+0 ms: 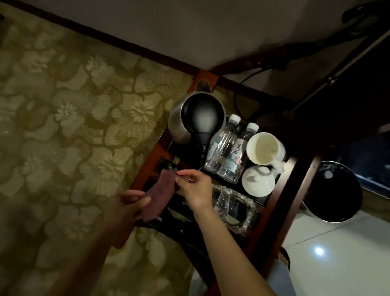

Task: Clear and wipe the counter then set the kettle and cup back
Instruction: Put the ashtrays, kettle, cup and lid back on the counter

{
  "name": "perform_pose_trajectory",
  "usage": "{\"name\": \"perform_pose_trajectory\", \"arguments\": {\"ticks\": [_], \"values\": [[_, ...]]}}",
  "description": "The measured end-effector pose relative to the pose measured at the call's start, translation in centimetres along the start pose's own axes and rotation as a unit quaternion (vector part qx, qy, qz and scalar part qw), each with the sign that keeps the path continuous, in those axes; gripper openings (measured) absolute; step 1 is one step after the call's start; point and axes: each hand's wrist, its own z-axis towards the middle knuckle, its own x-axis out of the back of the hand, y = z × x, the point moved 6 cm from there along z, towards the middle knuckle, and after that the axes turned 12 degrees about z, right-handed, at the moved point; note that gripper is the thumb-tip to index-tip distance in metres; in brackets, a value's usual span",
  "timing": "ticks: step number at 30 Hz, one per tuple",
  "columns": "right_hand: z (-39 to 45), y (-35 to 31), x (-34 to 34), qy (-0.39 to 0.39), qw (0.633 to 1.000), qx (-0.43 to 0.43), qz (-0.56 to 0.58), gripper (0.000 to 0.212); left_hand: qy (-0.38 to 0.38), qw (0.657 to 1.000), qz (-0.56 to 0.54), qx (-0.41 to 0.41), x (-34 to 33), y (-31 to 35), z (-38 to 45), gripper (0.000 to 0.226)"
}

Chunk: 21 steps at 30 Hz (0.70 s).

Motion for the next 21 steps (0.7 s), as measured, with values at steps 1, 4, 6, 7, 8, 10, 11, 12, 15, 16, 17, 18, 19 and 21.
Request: {"name": "perform_pose_trajectory", "arguments": {"ticks": [1, 4, 6, 7, 8, 10, 11, 12, 15, 16, 17, 18, 19, 21], "values": [[0.8, 0.8, -0.2, 0.006, 1.000, 0.001, -0.003, 0.022, 0.006, 1.000, 0.013, -0.001, -0.2, -0.6, 1.1, 0.010], [2.6, 2.4, -1.3, 0.004, 1.000, 0.019, -0.022, 0.022, 0.045, 0.998, 0.023, 0.023, -0.9, -2.3, 4.2, 0.006], [3.3, 2.9, -2.0, -0.012, 0.999, 0.028, -0.037, 0.029, 0.057, 0.998, 0.035, 0.021, -1.7, -2.7, 5.8, 0.010], [3.7, 3.4, -2.2, -0.018, 0.999, 0.025, -0.039, 0.031, 0.053, 0.997, 0.047, 0.016, -2.1, -3.0, 6.5, 0.014], [4.0, 3.7, -2.4, -0.026, 0.999, 0.021, -0.041, 0.032, 0.051, 0.996, 0.069, 0.011, -2.1, -3.3, 7.1, 0.018], [4.6, 4.7, -2.4, -0.033, 0.998, 0.004, -0.048, 0.035, 0.057, 0.991, 0.123, -0.007, -2.1, -3.8, 7.9, 0.022], [4.9, 5.3, -2.3, -0.036, 0.998, -0.004, -0.051, 0.037, 0.067, 0.987, 0.146, -0.017, -2.0, -4.0, 8.1, 0.021], [5.1, 5.7, -2.2, -0.039, 0.998, -0.010, -0.053, 0.037, 0.079, 0.982, 0.167, -0.030, -1.9, -3.9, 8.1, 0.020], [5.2, 5.4, -1.9, -0.052, 0.996, -0.004, -0.066, 0.037, 0.102, 0.968, 0.216, -0.077, -1.9, -3.2, 7.9, 0.022], [5.2, 5.1, -1.7, -0.056, 0.996, -0.002, -0.064, 0.037, 0.110, 0.965, 0.224, -0.081, -1.9, -3.0, 7.7, 0.024], [5.0, 4.8, -1.5, -0.059, 0.996, -0.006, -0.061, 0.038, 0.125, 0.963, 0.222, -0.087, -1.7, -2.5, 7.2, 0.026], [4.7, 4.5, -1.4, -0.059, 0.996, -0.010, -0.062, 0.038, 0.138, 0.964, 0.206, -0.092, -1.6, -2.1, 6.8, 0.027], [4.3, 4.1, -1.1, -0.055, 0.996, -0.012, -0.065, 0.038, 0.147, 0.968, 0.174, -0.104, -1.6, -1.5, 6.2, 0.027], [3.4, 3.6, -0.3, -0.052, 0.997, -0.012, -0.060, 0.037, 0.138, 0.977, 0.097, -0.127, -1.8, -0.1, 5.1, 0.022]]}}
